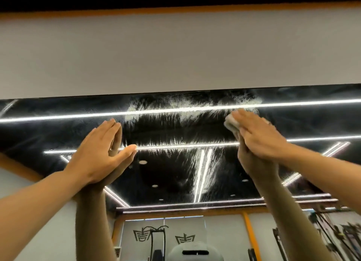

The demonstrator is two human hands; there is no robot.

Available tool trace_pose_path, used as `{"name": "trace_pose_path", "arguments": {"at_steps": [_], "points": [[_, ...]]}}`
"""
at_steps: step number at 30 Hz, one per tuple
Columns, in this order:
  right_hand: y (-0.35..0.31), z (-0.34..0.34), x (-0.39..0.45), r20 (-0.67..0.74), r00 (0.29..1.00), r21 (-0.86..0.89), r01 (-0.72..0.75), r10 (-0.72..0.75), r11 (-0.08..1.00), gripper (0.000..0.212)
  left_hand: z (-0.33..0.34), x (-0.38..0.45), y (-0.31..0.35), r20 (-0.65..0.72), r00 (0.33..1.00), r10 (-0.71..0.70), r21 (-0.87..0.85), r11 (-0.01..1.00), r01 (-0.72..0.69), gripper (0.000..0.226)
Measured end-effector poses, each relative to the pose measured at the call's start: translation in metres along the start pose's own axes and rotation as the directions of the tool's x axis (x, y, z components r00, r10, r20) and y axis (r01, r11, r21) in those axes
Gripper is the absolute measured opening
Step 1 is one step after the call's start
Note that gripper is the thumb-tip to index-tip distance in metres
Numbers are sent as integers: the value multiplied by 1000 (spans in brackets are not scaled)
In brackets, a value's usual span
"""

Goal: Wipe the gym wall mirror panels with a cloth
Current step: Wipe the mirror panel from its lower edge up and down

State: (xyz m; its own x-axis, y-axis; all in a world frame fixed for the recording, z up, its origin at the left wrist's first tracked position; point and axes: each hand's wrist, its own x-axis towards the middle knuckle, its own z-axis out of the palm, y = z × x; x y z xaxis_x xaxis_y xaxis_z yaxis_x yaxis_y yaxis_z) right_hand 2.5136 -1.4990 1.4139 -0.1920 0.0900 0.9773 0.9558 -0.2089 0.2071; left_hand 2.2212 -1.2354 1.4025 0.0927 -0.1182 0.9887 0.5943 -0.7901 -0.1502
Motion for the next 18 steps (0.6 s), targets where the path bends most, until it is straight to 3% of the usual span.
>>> {"name": "trace_pose_path", "arguments": {"at_steps": [4, 7, 10, 13, 15, 18], "points": [[22, -11, 66, -72, 991, -93, -121, 115, 988, 13, -1, 0, 0, 8, 1000, -4, 25, 1000, 4, 109], [23, -14, 70, -78, 988, -104, -138, 130, 985, 13, -5, 3, 0, 47, 999, -3, 54, 999, 1, 112], [3, -13, 22, -59, 998, 4, -35, 35, 999, 14, -10, 2, 5, 81, 997, -7, 107, 994, -2, 111], [-8, -3, -62, -26, 986, 123, 167, -165, 978, 31, -16, -4, 15, 75, 997, -33, 143, 989, 22, 96], [-7, 3, -120, 70, 980, 167, 171, -185, 971, 48, -15, -9, 23, 27, 999, -42, 169, 985, 37, 85], [-8, 0, -173, 195, 953, 121, 212, -233, 970, 55, -9, -22, 34, -42, 998, -51, 86, 995, 54, 62]]}}
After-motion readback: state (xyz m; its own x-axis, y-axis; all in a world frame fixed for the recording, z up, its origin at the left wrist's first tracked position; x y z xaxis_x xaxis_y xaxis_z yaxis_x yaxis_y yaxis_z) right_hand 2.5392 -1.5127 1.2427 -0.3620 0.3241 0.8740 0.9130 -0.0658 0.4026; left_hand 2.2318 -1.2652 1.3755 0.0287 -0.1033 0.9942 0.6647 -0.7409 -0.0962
